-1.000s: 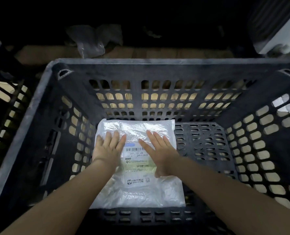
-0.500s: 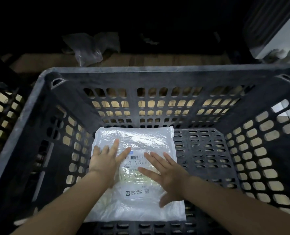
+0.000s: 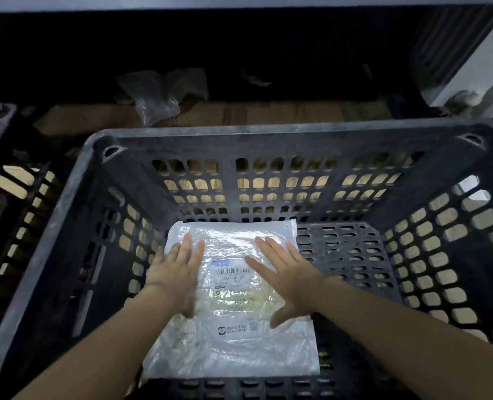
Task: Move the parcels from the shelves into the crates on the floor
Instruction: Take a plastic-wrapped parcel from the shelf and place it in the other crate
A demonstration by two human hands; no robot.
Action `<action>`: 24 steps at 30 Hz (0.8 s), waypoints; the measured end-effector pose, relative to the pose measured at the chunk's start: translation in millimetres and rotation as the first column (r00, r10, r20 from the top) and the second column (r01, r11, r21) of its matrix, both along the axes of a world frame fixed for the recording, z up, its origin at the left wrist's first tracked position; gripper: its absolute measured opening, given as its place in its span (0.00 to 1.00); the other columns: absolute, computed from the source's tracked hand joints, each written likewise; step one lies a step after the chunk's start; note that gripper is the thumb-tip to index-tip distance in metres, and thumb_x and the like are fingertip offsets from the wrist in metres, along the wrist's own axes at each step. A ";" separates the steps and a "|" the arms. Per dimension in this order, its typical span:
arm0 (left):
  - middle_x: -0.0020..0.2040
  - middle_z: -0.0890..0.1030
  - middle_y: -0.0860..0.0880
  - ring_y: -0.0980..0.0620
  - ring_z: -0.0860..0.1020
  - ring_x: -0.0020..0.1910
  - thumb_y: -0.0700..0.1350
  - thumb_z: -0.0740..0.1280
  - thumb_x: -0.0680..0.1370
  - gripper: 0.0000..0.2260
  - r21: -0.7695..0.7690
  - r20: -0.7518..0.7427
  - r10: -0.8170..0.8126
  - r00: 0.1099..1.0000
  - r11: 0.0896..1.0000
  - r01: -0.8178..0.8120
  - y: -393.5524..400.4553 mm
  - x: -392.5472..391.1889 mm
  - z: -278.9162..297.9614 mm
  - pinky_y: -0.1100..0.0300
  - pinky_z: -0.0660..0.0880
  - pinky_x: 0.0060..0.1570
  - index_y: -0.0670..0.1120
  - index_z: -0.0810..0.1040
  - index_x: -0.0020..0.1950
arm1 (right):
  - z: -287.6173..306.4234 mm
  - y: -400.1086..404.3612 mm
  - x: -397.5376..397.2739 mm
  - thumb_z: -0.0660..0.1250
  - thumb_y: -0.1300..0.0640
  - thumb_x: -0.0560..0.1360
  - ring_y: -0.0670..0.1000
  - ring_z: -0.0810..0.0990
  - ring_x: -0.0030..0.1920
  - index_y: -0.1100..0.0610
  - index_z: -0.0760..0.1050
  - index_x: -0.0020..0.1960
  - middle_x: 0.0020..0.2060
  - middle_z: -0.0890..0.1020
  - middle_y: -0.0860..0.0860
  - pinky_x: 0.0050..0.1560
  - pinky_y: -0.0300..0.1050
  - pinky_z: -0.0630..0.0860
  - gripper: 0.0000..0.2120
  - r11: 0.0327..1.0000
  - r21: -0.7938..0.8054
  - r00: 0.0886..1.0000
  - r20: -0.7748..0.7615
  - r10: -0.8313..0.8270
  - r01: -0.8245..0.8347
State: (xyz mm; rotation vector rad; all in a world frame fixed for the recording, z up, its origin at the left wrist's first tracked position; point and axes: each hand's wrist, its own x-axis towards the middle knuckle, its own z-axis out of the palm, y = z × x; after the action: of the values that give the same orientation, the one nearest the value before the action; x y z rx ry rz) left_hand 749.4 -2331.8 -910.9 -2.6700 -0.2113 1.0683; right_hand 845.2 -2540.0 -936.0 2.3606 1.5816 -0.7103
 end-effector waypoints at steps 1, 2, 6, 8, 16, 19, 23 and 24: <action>0.75 0.33 0.38 0.40 0.42 0.76 0.60 0.67 0.72 0.54 -0.004 0.001 -0.002 1.000 1.000 0.002 -0.1 0.6 -2.3 0.44 0.47 0.74 0.41 0.26 0.72 | -1.9 2.2 0.9 0.68 0.31 0.65 0.59 0.28 0.72 0.52 0.30 0.75 0.67 0.25 0.58 0.69 0.58 0.31 0.60 1.000 -0.021 1.000 -0.005 -0.009 0.009; 0.75 0.33 0.38 0.40 0.42 0.76 0.60 0.68 0.72 0.54 -0.004 0.001 -0.002 1.000 1.000 0.002 -0.3 1.6 -4.8 0.44 0.47 0.74 0.41 0.27 0.72 | -3.9 4.2 1.3 0.69 0.31 0.64 0.60 0.29 0.73 0.52 0.30 0.75 0.67 0.24 0.57 0.69 0.57 0.31 0.60 0.999 -0.035 1.000 -0.014 -0.018 0.018; 0.75 0.34 0.39 0.40 0.42 0.76 0.63 0.69 0.70 0.57 -0.004 -0.023 0.011 1.000 1.000 -0.011 1.5 4.6 -10.3 0.44 0.45 0.73 0.42 0.27 0.73 | -9.6 8.9 3.5 0.71 0.33 0.64 0.58 0.29 0.73 0.50 0.30 0.75 0.66 0.24 0.56 0.68 0.55 0.30 0.61 0.997 -0.068 0.998 -0.045 -0.035 0.032; 0.76 0.34 0.40 0.41 0.43 0.76 0.64 0.70 0.69 0.57 -0.009 -0.015 0.012 1.000 1.000 -0.012 2.3 5.4 -10.6 0.45 0.45 0.74 0.42 0.28 0.73 | -9.0 9.6 4.6 0.70 0.33 0.64 0.58 0.29 0.73 0.50 0.29 0.75 0.66 0.23 0.56 0.69 0.55 0.31 0.60 0.996 -0.085 0.998 -0.049 -0.032 0.028; 0.76 0.35 0.39 0.41 0.48 0.76 0.53 0.64 0.78 0.45 0.064 0.017 -0.038 0.999 0.997 0.037 -11.9 -2.3 -2.8 0.49 0.51 0.74 0.40 0.30 0.74 | 2.4 9.4 -5.8 0.64 0.33 0.70 0.61 0.30 0.73 0.51 0.29 0.75 0.66 0.24 0.59 0.73 0.60 0.38 0.54 0.993 -0.118 0.996 0.080 0.025 -0.015; 0.76 0.37 0.39 0.40 0.50 0.75 0.47 0.62 0.79 0.40 0.065 0.074 -0.135 0.988 0.989 0.131 -16.7 -9.4 -3.4 0.50 0.55 0.73 0.40 0.33 0.75 | 0.7 3.8 -22.1 0.59 0.36 0.75 0.64 0.34 0.74 0.51 0.30 0.75 0.65 0.25 0.62 0.73 0.60 0.40 0.46 0.995 -0.065 0.982 0.169 0.087 -0.077; 0.76 0.40 0.38 0.37 0.52 0.74 0.39 0.62 0.78 0.38 0.025 0.067 -0.261 0.963 0.965 0.260 -25.5 -9.2 -12.3 0.52 0.58 0.71 0.39 0.35 0.75 | -6.7 1.6 -32.6 0.56 0.40 0.78 0.66 0.37 0.74 0.50 0.29 0.75 0.66 0.27 0.64 0.72 0.62 0.42 0.42 0.992 -0.109 0.983 0.166 0.077 -0.059; 0.76 0.40 0.38 0.37 0.51 0.74 0.40 0.61 0.78 0.38 0.023 0.062 -0.270 0.961 0.963 0.269 -25.4 -8.0 -14.3 0.52 0.58 0.72 0.39 0.35 0.75 | -6.9 2.7 -31.3 0.57 0.40 0.78 0.66 0.37 0.74 0.49 0.29 0.75 0.68 0.28 0.64 0.73 0.61 0.42 0.41 0.990 -0.129 0.986 0.151 0.070 -0.050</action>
State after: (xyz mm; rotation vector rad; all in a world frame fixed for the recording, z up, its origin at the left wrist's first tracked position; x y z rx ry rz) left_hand 741.4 -2357.3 -925.3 -2.6262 0.1304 0.8926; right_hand 813.9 -2537.3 -943.0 2.2113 1.4919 -0.5792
